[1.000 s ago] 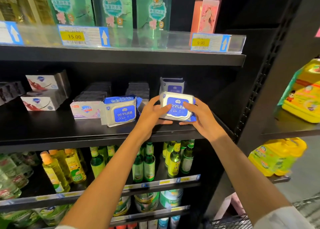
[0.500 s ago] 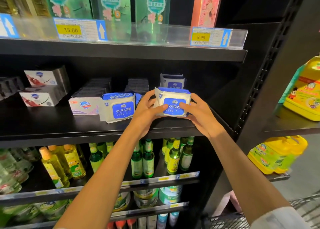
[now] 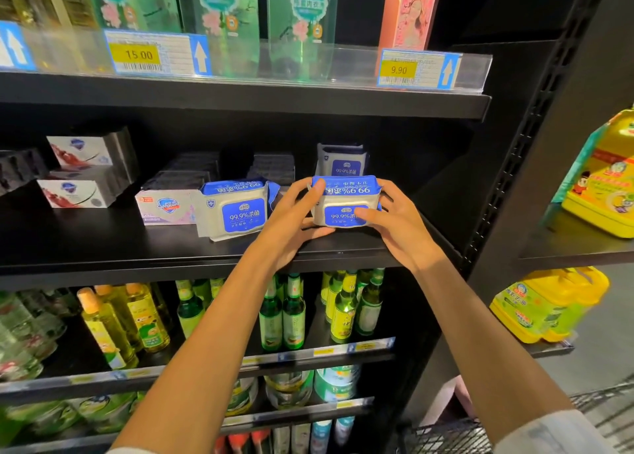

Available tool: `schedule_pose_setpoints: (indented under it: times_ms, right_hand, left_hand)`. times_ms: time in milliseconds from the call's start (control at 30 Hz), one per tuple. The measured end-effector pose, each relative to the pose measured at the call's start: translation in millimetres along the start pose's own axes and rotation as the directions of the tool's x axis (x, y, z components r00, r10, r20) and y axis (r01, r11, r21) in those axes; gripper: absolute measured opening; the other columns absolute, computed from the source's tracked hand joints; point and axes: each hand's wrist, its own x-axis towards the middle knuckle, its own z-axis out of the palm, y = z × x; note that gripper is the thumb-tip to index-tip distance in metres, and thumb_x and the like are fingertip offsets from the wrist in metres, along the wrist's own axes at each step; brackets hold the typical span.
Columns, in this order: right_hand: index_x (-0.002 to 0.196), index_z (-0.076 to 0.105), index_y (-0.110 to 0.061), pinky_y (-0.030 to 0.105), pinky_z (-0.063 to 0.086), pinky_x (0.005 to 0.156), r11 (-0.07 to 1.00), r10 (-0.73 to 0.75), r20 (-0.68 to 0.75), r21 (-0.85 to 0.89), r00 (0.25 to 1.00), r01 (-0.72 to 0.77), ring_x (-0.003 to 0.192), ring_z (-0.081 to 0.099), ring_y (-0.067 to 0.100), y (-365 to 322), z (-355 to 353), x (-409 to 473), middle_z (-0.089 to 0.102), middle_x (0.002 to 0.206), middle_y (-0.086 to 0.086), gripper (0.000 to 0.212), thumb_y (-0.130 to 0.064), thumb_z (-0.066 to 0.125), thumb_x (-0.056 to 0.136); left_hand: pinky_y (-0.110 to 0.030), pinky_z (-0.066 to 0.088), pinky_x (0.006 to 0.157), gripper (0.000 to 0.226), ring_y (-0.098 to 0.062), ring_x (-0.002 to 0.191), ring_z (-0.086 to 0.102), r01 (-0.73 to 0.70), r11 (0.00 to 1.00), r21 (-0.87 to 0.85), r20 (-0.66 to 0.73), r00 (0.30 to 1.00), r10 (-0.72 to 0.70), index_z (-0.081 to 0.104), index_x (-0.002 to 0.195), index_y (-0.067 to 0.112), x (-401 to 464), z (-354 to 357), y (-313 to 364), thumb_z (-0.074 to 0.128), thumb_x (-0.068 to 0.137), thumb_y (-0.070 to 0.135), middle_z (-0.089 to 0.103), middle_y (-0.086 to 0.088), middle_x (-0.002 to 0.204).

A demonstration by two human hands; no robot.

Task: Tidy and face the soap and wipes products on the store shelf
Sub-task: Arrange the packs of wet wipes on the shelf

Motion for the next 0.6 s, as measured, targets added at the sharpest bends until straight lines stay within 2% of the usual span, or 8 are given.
schedule_pose_setpoints:
  times_ms: [100,200,267,400,500,600]
  right_hand:
    - [0.130,0.060,-0.023,0.038,0.062,0.094,1.000,-0.018,0.025,-0.019,1.000,0.019,0.127,0.065,0.020,0.2,0.1,-0.9,0.070,0.127,0.001,0.054,-0.017,0.081,0.081]
    - [0.132,0.059,-0.022,0.042,0.057,0.102,0.996,-0.033,0.038,-0.085,0.999,0.036,0.129,0.063,0.020,1.5,0.4,1.2,0.069,0.131,0.003,0.060,-0.023,0.085,0.078]
    - [0.133,0.059,-0.024,0.042,0.055,0.105,0.993,-0.035,0.048,-0.112,0.998,0.040,0.129,0.063,0.019,2.6,1.5,3.2,0.068,0.132,0.001,0.061,-0.027,0.085,0.078]
    - [0.139,0.056,-0.024,0.044,0.058,0.101,0.995,-0.021,0.046,-0.097,0.999,0.026,0.132,0.061,0.018,3.9,4.1,5.7,0.063,0.138,0.001,0.060,-0.038,0.076,0.085]
    - [0.137,0.056,-0.022,0.044,0.059,0.098,0.998,0.012,0.045,-0.055,0.999,-0.010,0.130,0.063,0.019,5.0,5.6,6.2,0.065,0.135,0.004,0.057,-0.038,0.075,0.085]
    - [0.135,0.059,-0.017,0.047,0.059,0.099,0.999,0.026,0.054,-0.023,0.998,-0.024,0.131,0.063,0.020,6.2,2.2,6.6,0.066,0.133,0.006,0.054,-0.029,0.077,0.085]
  left_hand:
    - [-0.055,0.057,0.102,0.048,-0.028,0.121,0.069,0.011,1.000,-0.016,0.003,1.000,-0.011,0.058,0.135,0.011,2.9,-3.7,-3.2,0.075,0.095,0.033,0.068,-0.012,0.133]
    - [-0.054,0.057,0.101,0.038,-0.029,0.122,0.069,-0.001,0.999,-0.042,-0.008,1.000,0.000,0.060,0.127,0.008,4.8,-8.0,-5.5,0.076,0.095,0.021,0.066,-0.018,0.134]
    - [-0.054,0.057,0.102,0.031,-0.031,0.121,0.069,-0.017,0.998,-0.056,-0.013,1.000,0.016,0.061,0.122,0.010,5.4,-9.5,-6.0,0.075,0.094,0.016,0.064,-0.021,0.134]
    - [-0.050,0.058,0.101,0.030,-0.031,0.122,0.068,-0.058,0.998,-0.039,-0.030,0.998,0.057,0.059,0.121,0.012,6.7,-10.4,-7.0,0.074,0.095,0.014,0.065,-0.018,0.130]
    - [-0.048,0.058,0.101,0.028,-0.030,0.124,0.066,-0.089,0.996,-0.023,-0.023,0.996,0.088,0.060,0.119,0.013,5.6,-10.5,-7.9,0.073,0.095,0.011,0.066,-0.012,0.123]
    - [-0.047,0.059,0.101,0.030,-0.031,0.129,0.062,-0.108,0.994,-0.009,-0.016,0.994,0.108,0.061,0.118,0.015,5.6,-10.7,-8.7,0.074,0.093,0.005,0.061,-0.014,0.131]
